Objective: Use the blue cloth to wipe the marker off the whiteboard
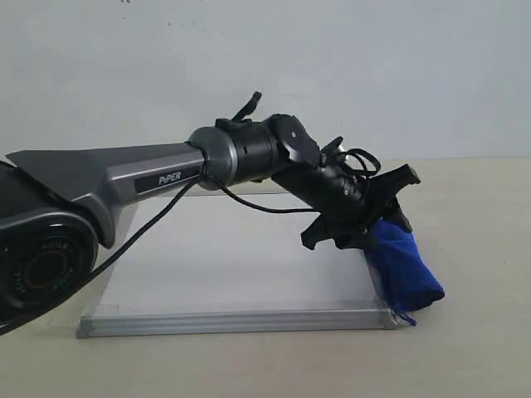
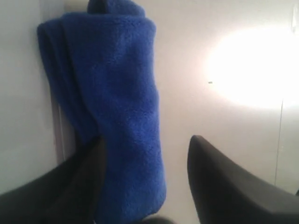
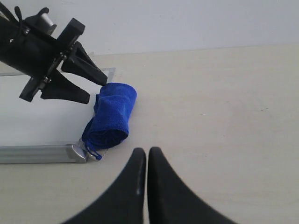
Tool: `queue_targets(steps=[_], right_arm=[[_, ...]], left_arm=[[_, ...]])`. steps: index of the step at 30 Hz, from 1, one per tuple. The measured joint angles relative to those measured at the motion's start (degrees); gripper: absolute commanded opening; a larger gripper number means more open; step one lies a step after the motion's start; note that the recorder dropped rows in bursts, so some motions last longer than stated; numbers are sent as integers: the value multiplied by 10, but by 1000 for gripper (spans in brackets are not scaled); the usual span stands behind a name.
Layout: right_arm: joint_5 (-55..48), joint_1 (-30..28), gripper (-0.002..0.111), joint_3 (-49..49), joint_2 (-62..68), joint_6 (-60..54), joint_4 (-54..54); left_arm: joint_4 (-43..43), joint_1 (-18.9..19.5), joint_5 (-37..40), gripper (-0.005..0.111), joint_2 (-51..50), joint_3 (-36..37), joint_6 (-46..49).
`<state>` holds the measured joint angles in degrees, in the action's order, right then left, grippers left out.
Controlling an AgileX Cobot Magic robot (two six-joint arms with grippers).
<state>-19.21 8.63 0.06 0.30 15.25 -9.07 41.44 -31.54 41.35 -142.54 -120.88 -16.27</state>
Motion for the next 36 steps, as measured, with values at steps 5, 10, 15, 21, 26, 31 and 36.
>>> queue_targets(steps=[5, 10, 15, 21, 26, 31, 36], right_arm=[[0, 0, 1, 0, 0, 0, 0], [0, 0, 1, 0, 0, 0, 0], [0, 0, 1, 0, 0, 0, 0], [0, 0, 1, 0, 0, 0, 0], [0, 0, 1, 0, 0, 0, 0], [0, 0, 1, 0, 0, 0, 0], [0, 0, 1, 0, 0, 0, 0]], left_arm=[[0, 12, 46, 22, 10, -31, 24], [0, 12, 54, 4, 41, -37, 101], [-13, 12, 76, 4, 70, -37, 154], [-117, 12, 121, 4, 100, -37, 163], [-211, 12, 167, 4, 121, -37, 163], [-221, -12, 135, 4, 123, -37, 163], [-220, -75, 47, 4, 47, -37, 144]])
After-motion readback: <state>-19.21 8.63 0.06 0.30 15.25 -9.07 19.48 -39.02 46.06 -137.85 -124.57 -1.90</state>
